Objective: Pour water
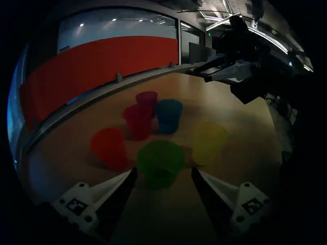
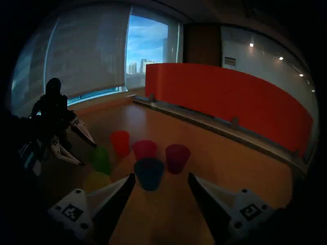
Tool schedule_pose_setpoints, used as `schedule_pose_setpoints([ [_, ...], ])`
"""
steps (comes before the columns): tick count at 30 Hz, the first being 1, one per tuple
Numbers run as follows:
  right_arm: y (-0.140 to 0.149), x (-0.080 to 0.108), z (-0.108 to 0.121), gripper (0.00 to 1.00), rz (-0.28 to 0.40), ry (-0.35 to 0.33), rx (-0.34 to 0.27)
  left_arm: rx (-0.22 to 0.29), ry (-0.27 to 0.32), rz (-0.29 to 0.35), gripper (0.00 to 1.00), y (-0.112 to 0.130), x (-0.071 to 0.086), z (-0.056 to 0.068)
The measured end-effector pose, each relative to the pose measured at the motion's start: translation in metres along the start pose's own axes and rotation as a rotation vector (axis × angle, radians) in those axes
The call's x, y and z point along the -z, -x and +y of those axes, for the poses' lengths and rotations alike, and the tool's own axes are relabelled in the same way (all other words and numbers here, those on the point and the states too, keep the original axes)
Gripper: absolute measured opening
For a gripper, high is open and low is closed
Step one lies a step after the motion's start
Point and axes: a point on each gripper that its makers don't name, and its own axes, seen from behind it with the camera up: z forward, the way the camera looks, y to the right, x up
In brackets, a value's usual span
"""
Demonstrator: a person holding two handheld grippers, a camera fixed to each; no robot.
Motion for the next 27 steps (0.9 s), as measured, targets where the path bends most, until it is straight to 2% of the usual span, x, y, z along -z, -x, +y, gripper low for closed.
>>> schedule_pose_setpoints([
  [6, 0.003, -0.007, 0.001, 1.0, -0.006, -0.007, -0.003, -0.001, -0.002, -0.015, 0.98, 0.0, -0.01, -0.005],
  [18, 0.007, -0.017, 0.006, 1.0, -0.014, -0.012, -0.01, -0.006, 0.022, -0.027, 0.98, -0.004, -0.03, -0.006],
  [27, 0.009, -0.018, 0.009, 1.0, -0.015, -0.012, -0.017, -0.006, 0.026, -0.028, 0.98, -0.006, -0.036, -0.005],
])
